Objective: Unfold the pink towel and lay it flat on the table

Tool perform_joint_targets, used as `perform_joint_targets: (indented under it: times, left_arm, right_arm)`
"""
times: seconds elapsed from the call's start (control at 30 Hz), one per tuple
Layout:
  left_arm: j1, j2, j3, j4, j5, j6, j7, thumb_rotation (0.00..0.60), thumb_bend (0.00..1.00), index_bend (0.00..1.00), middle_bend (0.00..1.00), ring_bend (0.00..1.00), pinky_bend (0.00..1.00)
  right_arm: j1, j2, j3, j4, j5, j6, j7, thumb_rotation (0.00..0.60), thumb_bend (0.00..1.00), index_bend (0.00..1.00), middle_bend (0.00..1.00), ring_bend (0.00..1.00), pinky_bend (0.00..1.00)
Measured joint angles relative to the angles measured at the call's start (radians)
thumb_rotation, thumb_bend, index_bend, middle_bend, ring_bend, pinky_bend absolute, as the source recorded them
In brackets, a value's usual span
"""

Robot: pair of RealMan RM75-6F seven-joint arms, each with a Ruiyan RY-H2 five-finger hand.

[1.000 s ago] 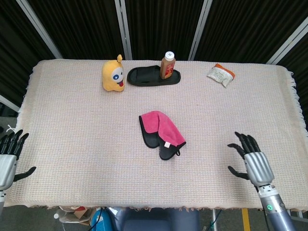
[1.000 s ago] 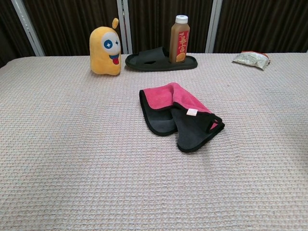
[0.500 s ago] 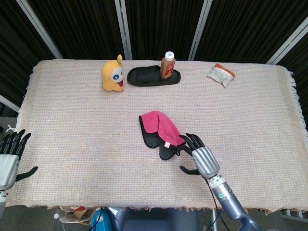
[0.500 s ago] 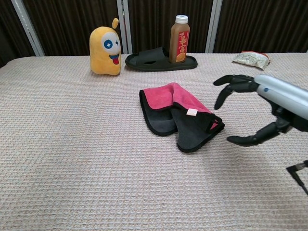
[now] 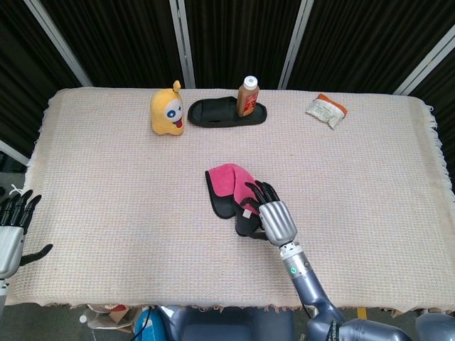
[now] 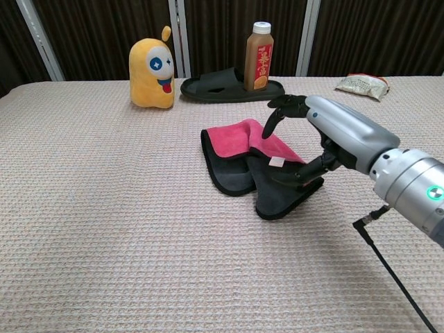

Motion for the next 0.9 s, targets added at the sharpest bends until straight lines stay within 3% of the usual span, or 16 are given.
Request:
perform_joint_targets:
  times: [0.53, 0.9]
  left_arm:
    - [0.001, -0.004, 0.008, -0.003, 0.013, 0.003, 0.008, 0.6, 0.0, 0.0, 0.0, 0.0, 0.0]
    - [0.001, -0.005, 0.012, -0.004, 0.017, 0.0, 0.011, 0.6, 0.0, 0.0, 0.0, 0.0, 0.0]
  right_arm:
    - [0.036, -0.095, 0.011, 0.158, 0.052, 0.019, -0.011, 0.6, 0.22, 0.51, 0.2, 0.09, 0.09]
    - [0.059, -0.142, 0.029, 0.245, 0.052, 0.067, -0.026, 0.6, 0.29, 0.51, 0.21, 0.1, 0.1]
